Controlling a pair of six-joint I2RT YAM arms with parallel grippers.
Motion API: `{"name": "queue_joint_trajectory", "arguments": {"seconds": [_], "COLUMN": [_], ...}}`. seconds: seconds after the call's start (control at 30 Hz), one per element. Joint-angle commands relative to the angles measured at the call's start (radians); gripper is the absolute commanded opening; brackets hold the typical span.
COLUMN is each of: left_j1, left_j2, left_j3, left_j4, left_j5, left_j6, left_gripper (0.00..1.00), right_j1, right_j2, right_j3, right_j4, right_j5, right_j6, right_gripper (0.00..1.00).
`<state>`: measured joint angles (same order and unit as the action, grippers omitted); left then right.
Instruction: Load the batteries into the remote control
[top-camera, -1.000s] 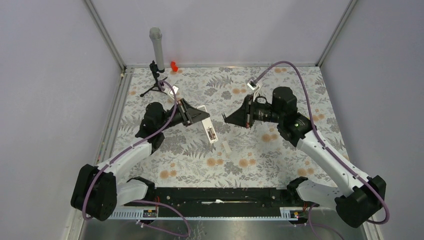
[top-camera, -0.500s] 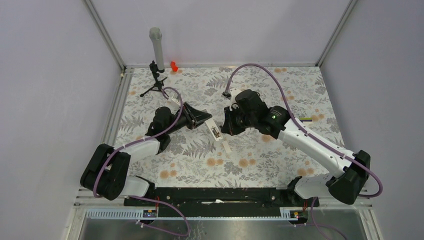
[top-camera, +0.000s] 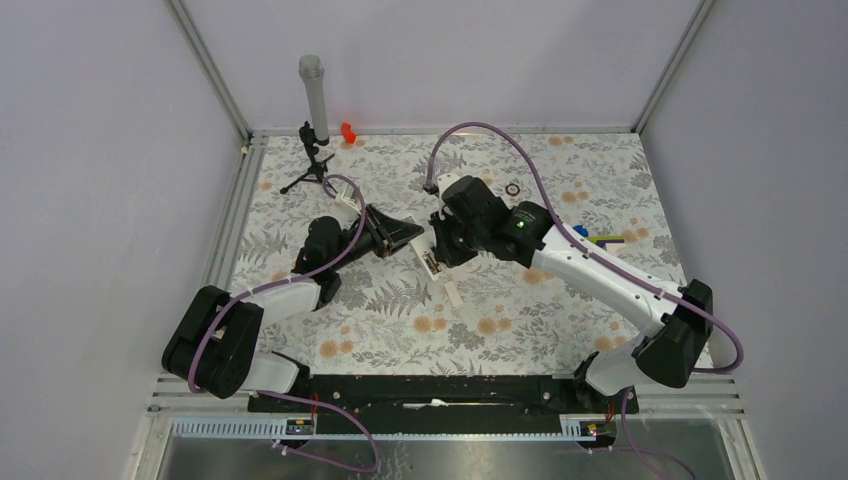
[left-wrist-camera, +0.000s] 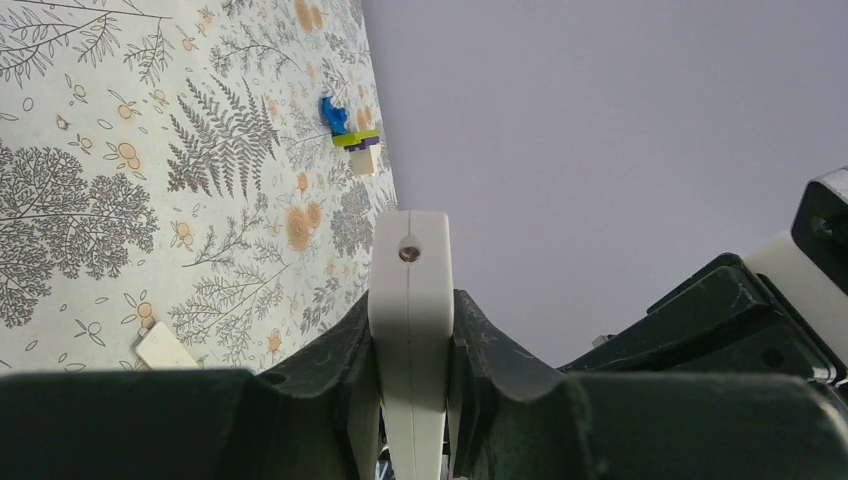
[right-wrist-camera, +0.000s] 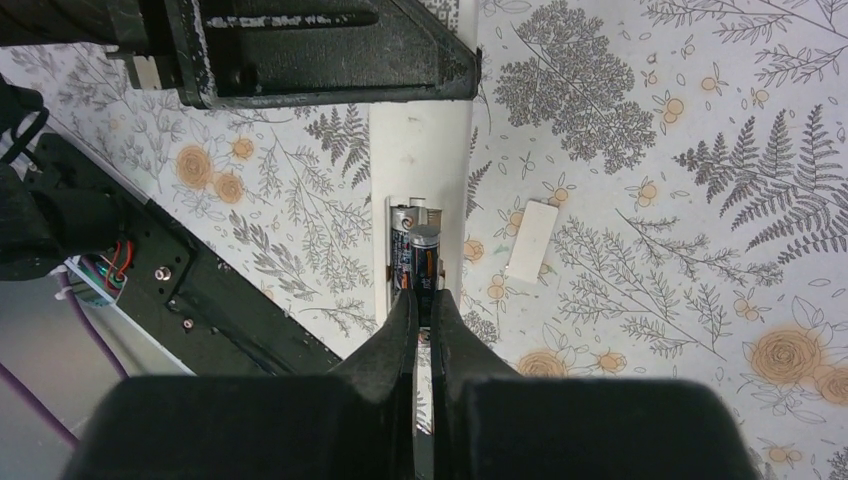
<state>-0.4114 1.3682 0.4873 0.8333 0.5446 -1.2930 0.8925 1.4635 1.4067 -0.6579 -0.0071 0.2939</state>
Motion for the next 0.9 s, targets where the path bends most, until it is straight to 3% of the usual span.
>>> {"name": "queue_joint_trajectory", "arguments": {"seconds": [0.0,0.87], "left_j1": [-0.003,-0.003], "left_j2": [-0.006,-0.011], "left_j3": [-0.006,0.008], "left_j4": [0.093,0.103], "left_j5": [-0.015,-0.024], "left_j6": [-0.005,-0.033], "left_gripper": [0.0,0.0], "right_j1": [0.019,0.023], "right_j2": [0.022,0.104], "right_j3": [0.066,0.113], "right_j4": [-0.051,-0.148], "right_j5": [0.036,-0.03], "right_j6": [-0.013,-0.015], "right_gripper": [0.0,0.03]}}
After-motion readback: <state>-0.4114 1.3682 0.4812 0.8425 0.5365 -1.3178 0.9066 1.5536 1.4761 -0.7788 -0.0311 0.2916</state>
